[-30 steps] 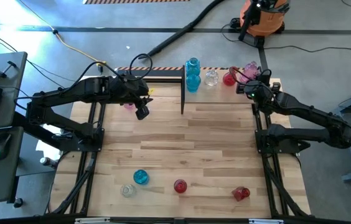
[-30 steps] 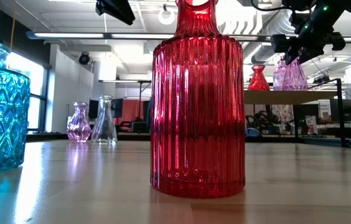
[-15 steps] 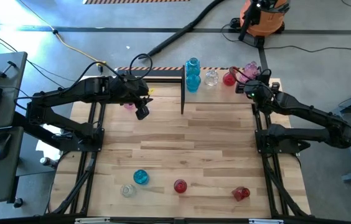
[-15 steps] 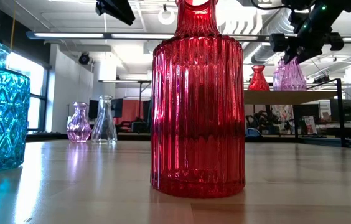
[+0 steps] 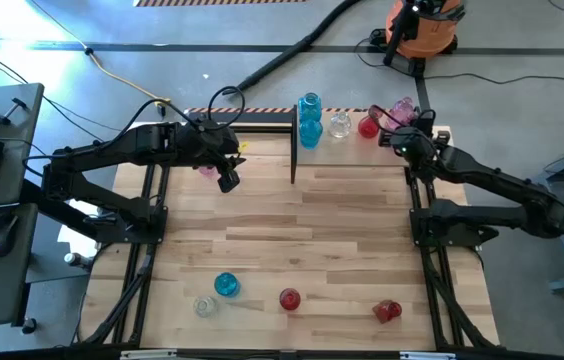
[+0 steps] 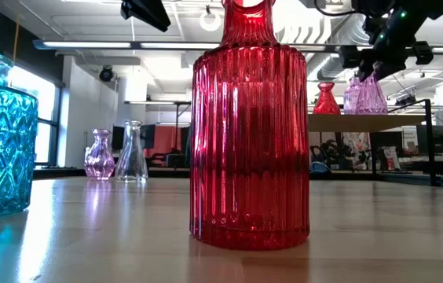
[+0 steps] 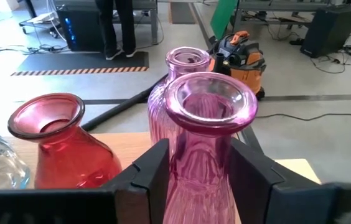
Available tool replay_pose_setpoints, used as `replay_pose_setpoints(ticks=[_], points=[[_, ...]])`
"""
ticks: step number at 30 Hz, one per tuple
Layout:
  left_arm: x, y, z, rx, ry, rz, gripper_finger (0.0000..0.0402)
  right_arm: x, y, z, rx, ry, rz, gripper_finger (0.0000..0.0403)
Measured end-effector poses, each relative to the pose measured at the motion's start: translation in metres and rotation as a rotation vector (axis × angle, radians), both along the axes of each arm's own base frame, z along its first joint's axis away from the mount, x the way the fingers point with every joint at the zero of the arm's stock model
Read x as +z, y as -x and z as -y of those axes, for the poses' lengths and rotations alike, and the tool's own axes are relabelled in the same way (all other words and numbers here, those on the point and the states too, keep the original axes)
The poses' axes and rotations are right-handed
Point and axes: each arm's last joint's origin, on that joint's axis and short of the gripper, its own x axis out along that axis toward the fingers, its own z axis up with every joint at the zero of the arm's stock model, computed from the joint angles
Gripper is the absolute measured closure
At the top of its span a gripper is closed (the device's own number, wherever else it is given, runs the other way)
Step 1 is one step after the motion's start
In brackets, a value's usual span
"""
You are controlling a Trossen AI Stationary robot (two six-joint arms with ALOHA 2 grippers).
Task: Sort vases onto shelf
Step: Put the bottom purple vase on the shelf aligned with the other purple vase
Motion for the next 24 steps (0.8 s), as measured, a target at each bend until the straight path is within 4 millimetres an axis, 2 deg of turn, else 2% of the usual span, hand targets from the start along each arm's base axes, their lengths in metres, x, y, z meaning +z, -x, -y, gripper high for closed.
replay_pose_setpoints(ticks=[17, 20, 24], points=[[0.0001, 0.0001, 0.0001, 0.0, 0.0, 0.0, 0.0289, 0.0018, -0.0003, -0.0003, 0.02, -0.002, 0.031, 0.0275], [0.0001, 0.0001, 0.0, 0.0, 0.0, 0.0, 0.0289, 0.0017, -0.0005, -0.0003, 0.023, -0.004, 0.032, 0.0259], [0.0001, 0.0001, 0.0001, 0.0, 0.0, 0.0, 0.0289, 0.0016, -0.0002, -0.0003, 0.026, -0.004, 0.01, 0.021]])
